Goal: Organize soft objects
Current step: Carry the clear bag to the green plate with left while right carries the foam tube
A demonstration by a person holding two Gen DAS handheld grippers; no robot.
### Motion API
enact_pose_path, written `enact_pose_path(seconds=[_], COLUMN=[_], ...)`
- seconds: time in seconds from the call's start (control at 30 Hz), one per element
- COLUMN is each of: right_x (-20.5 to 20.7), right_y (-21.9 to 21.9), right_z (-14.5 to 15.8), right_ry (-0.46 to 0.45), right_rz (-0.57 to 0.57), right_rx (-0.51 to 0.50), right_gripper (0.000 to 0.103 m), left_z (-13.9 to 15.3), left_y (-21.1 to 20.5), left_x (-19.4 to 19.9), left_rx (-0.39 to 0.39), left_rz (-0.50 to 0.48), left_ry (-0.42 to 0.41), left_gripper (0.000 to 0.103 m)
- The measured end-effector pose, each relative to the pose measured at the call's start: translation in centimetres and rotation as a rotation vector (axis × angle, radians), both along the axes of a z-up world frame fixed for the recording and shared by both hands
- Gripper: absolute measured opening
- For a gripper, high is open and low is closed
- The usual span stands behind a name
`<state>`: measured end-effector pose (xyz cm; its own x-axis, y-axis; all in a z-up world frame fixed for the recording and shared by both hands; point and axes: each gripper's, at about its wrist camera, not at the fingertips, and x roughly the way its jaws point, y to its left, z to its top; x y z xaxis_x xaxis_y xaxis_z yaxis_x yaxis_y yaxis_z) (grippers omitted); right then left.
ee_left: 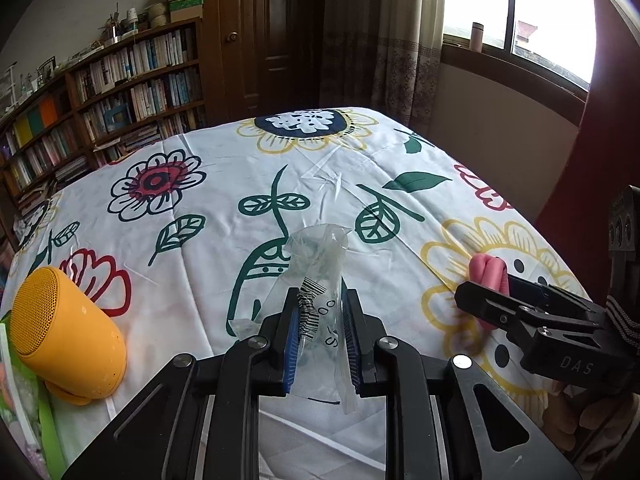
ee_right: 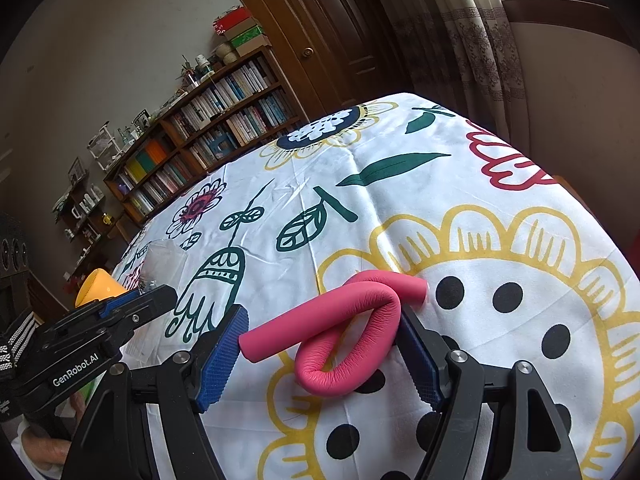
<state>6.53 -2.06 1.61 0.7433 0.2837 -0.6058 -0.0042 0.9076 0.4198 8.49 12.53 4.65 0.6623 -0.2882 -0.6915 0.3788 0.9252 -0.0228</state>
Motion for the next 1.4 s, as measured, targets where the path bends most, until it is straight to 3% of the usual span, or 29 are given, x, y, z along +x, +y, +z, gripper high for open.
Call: enact_pose_path(seconds=[0.7,1.4], right_x=[0.0,0.2], right_y=[0.0,0.1], right_z=[0.0,-0.1], right_ry=[-0.001,0.021], right_rz=[0.002,-0.022], right_rx=[0.000,-0.023], right_gripper=[0.077,0.077], left_z=[5.4,7.1], left_y=[6.1,16.5], left_x=[2.6,1.5], left_rx=[-0.069,-0.169], left_rz=[0.153,0.345], left_ry=[-0.102,-0.129], left_gripper=[0.021,0.021])
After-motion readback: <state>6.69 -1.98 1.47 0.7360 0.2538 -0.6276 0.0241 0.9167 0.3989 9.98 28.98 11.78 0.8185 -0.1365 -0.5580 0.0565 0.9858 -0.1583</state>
